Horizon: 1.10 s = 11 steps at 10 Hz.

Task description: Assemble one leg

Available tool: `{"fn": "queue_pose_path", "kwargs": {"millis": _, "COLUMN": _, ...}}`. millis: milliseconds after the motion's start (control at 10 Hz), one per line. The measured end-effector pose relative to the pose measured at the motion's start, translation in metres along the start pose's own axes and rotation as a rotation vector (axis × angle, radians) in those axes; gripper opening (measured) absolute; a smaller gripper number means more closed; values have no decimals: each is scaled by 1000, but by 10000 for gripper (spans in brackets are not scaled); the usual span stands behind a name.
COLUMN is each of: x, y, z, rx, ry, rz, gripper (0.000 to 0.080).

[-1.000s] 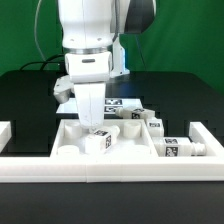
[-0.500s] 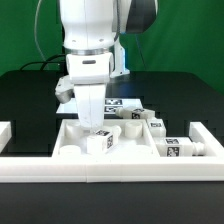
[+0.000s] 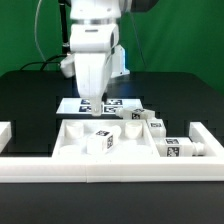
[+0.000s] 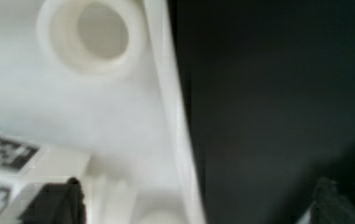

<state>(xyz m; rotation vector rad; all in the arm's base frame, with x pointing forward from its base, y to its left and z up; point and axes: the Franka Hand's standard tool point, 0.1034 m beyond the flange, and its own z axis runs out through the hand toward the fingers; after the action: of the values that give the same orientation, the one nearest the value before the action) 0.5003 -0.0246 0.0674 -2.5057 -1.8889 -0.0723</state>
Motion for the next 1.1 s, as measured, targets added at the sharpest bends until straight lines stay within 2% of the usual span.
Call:
{"fn": "queue_pose_path", "kwargs": {"millis": 100, "x": 14, "y": -1, "z": -3, "rx": -41, "ry": 15, "rz": 87, "gripper": 648}}
{"fn": "queue_pose_path", "kwargs": {"millis": 200, "x": 29, "y": -2, "z": 3, "rx": -52, "ry": 29, "rz": 194, "gripper": 648}}
{"fn": "queue_pose_path", "kwargs": {"millis": 300, "x": 33, "y": -1, "z": 11, "rx": -37, "ry": 28, "rz": 214, "gripper": 649}}
{"fn": "queue_pose_path", "kwargs": {"millis": 600, "x": 31, "y": 1, "z": 11, "rx": -39, "ry": 27, "rz": 205, "gripper": 649}}
{"fn": "queue_pose_path", "kwargs": {"millis": 700, "x": 31, "y": -1, "z": 9, "rx": -49, "ry": 34, "rz": 259, "gripper": 649}}
{"fn": "queue_pose_path", "kwargs": {"millis": 800, "x": 32, "y": -11, "z": 6, "rx": -68, "ry": 46, "rz": 365, "gripper": 649}}
{"fn": "queue_pose_path", "kwargs": {"millis": 900, "x": 41, "y": -22, "z": 6, "rx": -75, "ry": 58, "rz": 477, "gripper": 649}}
{"fn": "queue_pose_path", "kwargs": {"millis": 1000, "x": 57, "y": -30, "z": 9, "rx": -68, "ry": 65, "rz": 560, "gripper": 649}}
{"fn": "queue_pose_path", "kwargs": {"millis": 1100, "x": 71, "y": -33, "z": 13, "rx": -78, "ry": 82, "rz": 589, "gripper": 649}}
